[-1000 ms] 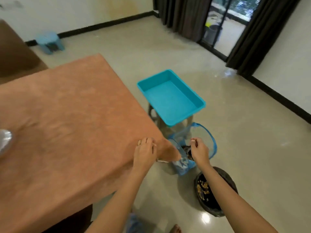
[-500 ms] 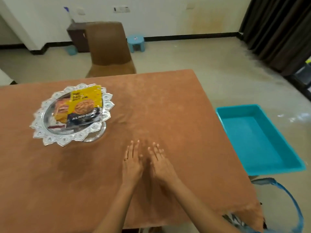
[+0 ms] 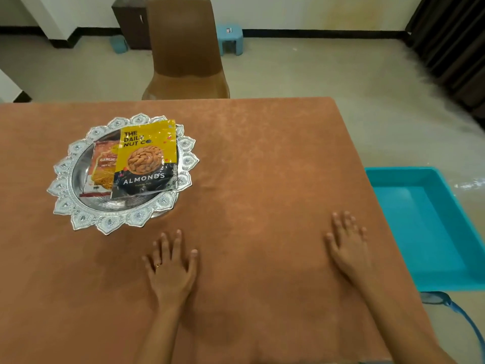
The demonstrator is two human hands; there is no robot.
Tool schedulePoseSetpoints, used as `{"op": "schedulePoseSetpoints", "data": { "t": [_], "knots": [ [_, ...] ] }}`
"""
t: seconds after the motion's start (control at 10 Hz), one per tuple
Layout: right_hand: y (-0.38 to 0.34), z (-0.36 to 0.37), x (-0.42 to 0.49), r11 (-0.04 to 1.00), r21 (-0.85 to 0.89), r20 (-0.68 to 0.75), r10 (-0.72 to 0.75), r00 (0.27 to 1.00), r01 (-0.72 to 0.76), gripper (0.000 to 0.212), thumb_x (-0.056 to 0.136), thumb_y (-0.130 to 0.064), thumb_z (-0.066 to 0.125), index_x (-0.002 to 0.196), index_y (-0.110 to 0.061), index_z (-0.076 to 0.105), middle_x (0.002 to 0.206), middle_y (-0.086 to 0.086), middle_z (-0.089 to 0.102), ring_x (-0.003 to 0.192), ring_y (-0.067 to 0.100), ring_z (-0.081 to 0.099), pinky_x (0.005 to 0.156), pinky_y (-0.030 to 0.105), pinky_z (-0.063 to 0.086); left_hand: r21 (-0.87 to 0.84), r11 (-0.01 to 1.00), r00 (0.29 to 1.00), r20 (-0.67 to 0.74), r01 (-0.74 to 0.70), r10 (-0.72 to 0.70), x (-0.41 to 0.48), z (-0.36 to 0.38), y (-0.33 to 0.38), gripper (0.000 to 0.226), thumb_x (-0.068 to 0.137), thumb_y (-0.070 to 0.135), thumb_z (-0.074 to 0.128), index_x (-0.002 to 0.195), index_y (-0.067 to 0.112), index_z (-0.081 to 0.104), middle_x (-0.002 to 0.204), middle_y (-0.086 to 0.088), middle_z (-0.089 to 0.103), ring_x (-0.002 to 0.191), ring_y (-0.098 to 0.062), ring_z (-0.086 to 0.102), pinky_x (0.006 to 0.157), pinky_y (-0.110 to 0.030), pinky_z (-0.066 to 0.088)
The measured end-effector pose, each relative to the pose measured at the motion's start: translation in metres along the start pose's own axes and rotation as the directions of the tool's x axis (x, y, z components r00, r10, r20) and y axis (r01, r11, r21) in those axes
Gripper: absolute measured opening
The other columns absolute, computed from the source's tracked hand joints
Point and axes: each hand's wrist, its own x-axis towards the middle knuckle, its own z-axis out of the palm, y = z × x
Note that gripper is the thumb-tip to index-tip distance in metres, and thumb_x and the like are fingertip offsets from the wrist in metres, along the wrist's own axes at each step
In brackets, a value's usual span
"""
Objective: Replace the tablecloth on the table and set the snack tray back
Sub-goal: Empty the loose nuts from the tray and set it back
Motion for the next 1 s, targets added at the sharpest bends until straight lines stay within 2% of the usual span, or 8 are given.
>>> {"op": "schedulePoseSetpoints", "data": {
  "t": [0.1,0.2,0.3,0.4,0.5,0.6,0.8,1.0],
  "knots": [
    [0.096,-0.027,-0.008,0.940,0.066,0.060,0.330,0.942,-0.334,0.091,0.080,-0.064,0.007,0.150,-0.009,0.024,0.156,0.020,0.018,0.145,0.034,0.016,0.115,0.055,0.010,-0.052,0.971,0.972,-0.002,0.235,-0.236,0.006,-0.014,-0.066,0.072,0.086,0.062,0.016,0.151,0.032,0.016,0.159,-0.010,0.015,0.146,-0.030,0.011,0.114,-0.053,0.001],
    [0.091,-0.032,-0.008,0.867,0.103,0.052,0.485,0.873,-0.488,0.099,0.076,-0.061,0.005,0.145,0.005,0.027,0.152,0.031,0.016,0.143,0.043,0.013,0.114,0.058,0.009,-0.170,0.850,0.857,-0.050,0.499,-0.513,0.012,-0.020,-0.088,0.080,0.085,0.060,0.018,0.150,0.014,0.022,0.154,-0.025,0.017,0.143,-0.042,0.012,0.112,-0.061,0.002],
    [-0.008,-0.018,-0.024,0.973,0.105,-0.170,0.221,0.960,-0.205,0.072,0.090,-0.041,0.024,0.142,0.008,0.034,0.148,0.034,0.025,0.140,0.045,0.021,0.112,0.057,0.019,-0.251,0.872,0.887,-0.090,0.420,-0.453,0.009,-0.023,-0.024,0.079,0.089,0.054,0.019,0.143,-0.002,0.030,0.148,-0.032,0.023,0.137,-0.049,0.020,0.112,-0.058,0.004],
    [-0.097,0.007,-0.067,0.975,0.155,-0.134,-0.140,0.981,0.160,0.061,0.094,-0.034,0.033,0.148,-0.006,0.028,0.155,0.019,0.020,0.145,0.031,0.015,0.116,0.046,0.013,-0.202,0.979,0.998,-0.071,-0.012,-0.002,-0.015,-0.011,0.046,0.065,0.092,0.048,0.024,0.147,0.013,0.033,0.155,-0.017,0.024,0.142,-0.036,0.020,0.116,-0.045,-0.001],
    [-0.153,0.043,-0.127,0.880,0.117,-0.020,-0.460,0.887,0.459,0.063,0.094,-0.037,0.039,0.152,-0.020,0.021,0.159,0.004,0.014,0.147,0.021,0.015,0.116,0.042,0.009,-0.136,0.888,0.891,0.059,-0.439,0.449,-0.054,0.017,0.099,0.055,0.095,0.045,0.029,0.147,0.029,0.032,0.157,-0.003,0.020,0.144,-0.025,0.022,0.116,-0.041,0.004],
    [-0.124,0.043,-0.124,0.898,0.022,-0.021,-0.440,0.898,0.440,0.063,0.094,-0.044,0.037,0.152,-0.026,0.020,0.158,0.002,0.014,0.146,0.020,0.015,0.115,0.043,0.010,-0.081,0.871,0.866,0.090,-0.485,0.491,-0.053,0.022,0.087,0.055,0.094,0.048,0.029,0.147,0.033,0.032,0.156,-0.001,0.021,0.143,-0.024,0.025,0.115,-0.043,0.005],
    [0.014,0.002,-0.101,1.000,-0.017,0.061,-0.013,0.998,0.014,0.068,0.092,-0.063,0.010,0.151,-0.029,0.020,0.158,0.007,0.018,0.146,0.025,0.017,0.116,0.042,0.005,-0.013,0.960,0.953,0.118,-0.279,0.279,-0.050,0.014,0.014,0.062,0.091,0.054,0.022,0.149,0.033,0.024,0.157,-0.004,0.022,0.145,-0.024,0.020,0.116,-0.044,0.007],
    [0.136,-0.019,-0.119,0.923,0.068,0.096,0.372,0.923,-0.379,0.086,0.083,-0.065,0.002,0.152,-0.016,0.014,0.157,0.019,0.014,0.146,0.035,0.011,0.117,0.055,0.007,-0.031,0.997,0.989,0.131,0.066,-0.062,-0.075,-0.002,-0.060,0.081,0.083,0.064,0.013,0.151,0.022,0.024,0.155,-0.024,0.018,0.143,-0.040,0.016,0.114,-0.053,0.009]
  ]
}}
